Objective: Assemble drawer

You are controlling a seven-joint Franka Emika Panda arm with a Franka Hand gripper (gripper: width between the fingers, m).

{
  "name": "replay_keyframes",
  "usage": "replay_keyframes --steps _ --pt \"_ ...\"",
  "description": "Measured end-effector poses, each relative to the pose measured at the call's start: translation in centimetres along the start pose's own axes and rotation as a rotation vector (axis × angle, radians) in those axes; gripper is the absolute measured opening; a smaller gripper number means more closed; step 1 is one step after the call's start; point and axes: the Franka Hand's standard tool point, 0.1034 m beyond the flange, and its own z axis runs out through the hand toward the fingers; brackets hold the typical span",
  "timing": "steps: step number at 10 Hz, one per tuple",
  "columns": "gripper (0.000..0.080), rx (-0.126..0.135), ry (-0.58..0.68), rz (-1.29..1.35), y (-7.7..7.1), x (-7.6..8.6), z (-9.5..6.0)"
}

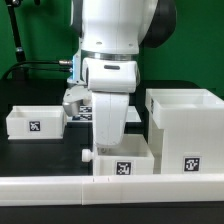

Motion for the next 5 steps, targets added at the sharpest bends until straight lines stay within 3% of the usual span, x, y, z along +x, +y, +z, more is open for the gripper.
replay_keyframes --steps 3,5 --pt "0.0042 0.006 -0.001 0.046 0.61 0.4 -0.24" --pt "0.0042 0.025 -0.005 0.06 0.75 0.59 -0.42"
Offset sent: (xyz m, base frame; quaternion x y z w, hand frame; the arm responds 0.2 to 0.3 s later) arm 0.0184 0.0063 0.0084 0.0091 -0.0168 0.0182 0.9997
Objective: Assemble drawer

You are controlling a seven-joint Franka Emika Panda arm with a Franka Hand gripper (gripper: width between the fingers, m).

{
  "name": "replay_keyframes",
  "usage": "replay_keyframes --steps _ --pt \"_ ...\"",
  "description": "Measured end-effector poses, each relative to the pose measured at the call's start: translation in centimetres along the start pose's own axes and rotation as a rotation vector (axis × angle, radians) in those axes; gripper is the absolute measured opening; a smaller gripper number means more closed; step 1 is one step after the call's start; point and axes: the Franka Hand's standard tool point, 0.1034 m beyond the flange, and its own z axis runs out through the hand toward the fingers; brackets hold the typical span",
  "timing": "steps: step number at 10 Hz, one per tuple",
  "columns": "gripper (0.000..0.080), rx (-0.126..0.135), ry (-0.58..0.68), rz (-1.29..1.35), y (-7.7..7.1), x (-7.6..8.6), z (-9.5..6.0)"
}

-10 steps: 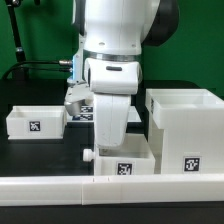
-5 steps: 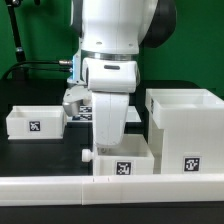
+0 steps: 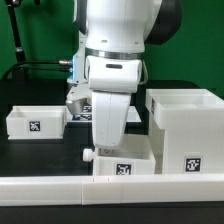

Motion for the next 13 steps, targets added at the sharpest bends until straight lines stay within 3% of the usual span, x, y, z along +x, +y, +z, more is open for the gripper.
replay_keyframes --steps 13 --pt "0.0042 0.005 0.003 -0.039 -0.22 0.49 0.0"
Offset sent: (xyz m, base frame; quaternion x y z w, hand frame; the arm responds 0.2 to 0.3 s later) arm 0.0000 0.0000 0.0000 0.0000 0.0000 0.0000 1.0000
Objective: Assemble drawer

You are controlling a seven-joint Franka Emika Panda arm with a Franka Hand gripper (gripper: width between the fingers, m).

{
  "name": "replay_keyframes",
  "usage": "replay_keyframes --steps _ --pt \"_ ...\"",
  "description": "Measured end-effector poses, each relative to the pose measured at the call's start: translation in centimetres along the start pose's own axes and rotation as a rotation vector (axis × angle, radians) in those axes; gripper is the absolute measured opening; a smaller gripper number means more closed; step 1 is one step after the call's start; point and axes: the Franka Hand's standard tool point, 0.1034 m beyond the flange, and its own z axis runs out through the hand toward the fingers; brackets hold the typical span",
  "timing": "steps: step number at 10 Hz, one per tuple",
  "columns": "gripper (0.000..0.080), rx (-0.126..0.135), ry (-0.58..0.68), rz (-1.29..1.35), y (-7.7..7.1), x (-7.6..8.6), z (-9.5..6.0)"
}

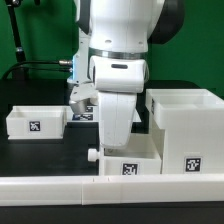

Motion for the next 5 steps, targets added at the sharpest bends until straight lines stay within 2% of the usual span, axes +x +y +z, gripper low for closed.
replay_keyframes --steps 5 --pt "0.0042 0.001 0.002 -0.003 -0.11 0.27 0.05"
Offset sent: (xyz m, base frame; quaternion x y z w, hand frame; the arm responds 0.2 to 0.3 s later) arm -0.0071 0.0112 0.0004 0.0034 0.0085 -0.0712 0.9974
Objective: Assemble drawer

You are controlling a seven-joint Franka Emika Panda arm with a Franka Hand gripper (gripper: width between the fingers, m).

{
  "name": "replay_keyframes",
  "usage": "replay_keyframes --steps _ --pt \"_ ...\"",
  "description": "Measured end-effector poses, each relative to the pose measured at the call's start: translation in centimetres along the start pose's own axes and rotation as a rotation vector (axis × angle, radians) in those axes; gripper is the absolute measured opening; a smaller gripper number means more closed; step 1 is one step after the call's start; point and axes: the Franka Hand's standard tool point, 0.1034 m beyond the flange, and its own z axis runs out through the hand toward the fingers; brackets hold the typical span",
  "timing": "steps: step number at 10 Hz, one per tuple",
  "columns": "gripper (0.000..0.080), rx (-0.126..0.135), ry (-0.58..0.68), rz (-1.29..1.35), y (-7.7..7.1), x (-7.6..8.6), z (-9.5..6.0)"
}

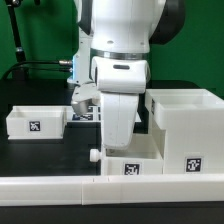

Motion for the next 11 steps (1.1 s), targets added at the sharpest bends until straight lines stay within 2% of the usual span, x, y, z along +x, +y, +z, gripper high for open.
replay_keyframes --steps 4,5,9,11 --pt "0.0042 -0.005 0.002 0.0 -0.09 0.01 0.06" --pt "0.0042 0.01 -0.002 0.0 -0.13 -0.04 0.02" --pt "0.0042 0.009 -0.002 0.0 -0.13 -0.05 0.04" --pt "0.0042 0.024 -0.006 0.002 -0.11 -0.19 -0.05"
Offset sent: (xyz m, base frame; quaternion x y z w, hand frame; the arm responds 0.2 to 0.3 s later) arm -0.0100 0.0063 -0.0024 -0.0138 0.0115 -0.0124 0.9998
